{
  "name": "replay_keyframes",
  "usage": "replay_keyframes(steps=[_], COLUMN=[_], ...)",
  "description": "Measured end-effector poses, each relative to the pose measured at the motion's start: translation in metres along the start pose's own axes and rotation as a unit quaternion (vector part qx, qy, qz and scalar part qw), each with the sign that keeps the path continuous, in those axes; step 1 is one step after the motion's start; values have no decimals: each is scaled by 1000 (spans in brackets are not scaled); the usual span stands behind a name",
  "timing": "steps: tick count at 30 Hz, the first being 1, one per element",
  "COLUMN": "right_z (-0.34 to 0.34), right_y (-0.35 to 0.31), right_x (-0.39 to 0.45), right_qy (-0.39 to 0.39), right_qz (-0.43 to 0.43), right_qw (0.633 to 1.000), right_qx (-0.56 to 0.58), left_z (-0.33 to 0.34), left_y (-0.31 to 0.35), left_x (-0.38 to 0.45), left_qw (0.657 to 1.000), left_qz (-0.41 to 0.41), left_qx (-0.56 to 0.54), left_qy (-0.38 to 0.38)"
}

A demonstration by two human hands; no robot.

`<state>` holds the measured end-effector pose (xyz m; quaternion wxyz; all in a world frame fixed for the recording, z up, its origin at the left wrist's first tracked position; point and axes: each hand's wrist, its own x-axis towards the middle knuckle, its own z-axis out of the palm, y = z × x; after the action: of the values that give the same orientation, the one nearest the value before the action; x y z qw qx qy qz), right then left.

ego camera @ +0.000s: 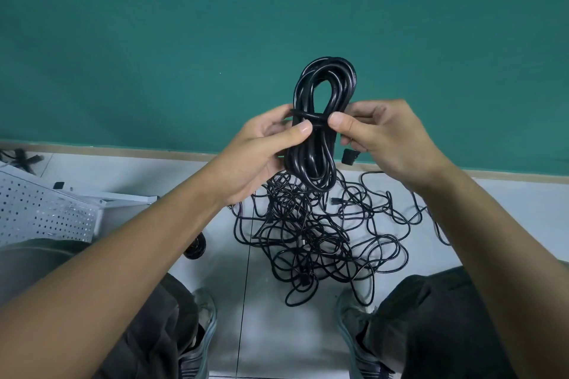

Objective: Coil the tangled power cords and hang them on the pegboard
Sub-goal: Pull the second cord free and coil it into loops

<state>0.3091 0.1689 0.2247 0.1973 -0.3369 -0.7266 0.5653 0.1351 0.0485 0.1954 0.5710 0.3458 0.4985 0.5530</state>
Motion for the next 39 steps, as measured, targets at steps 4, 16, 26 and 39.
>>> replay_keyframes(steps=[4, 16, 26, 39], right_z=[-2, 15, 21, 25], right_y=[5, 9, 5, 2], right_x=[-1, -8, -9, -8], right_qy=[22, -23, 27, 34], right_qz=[-13, -21, -60, -61], right_qw=[999, 992, 997, 997], right_qx=[-25, -119, -44, -39], left_z=[5, 9, 10, 19], left_y=[-4, 0, 3, 2], left_x=[1, -3, -2, -4], left_qw=[1000, 973, 986, 987], left_qz=[3, -41, -11, 3], left_qx=[3, 206, 97, 71], left_qy=[11, 94, 133, 142])
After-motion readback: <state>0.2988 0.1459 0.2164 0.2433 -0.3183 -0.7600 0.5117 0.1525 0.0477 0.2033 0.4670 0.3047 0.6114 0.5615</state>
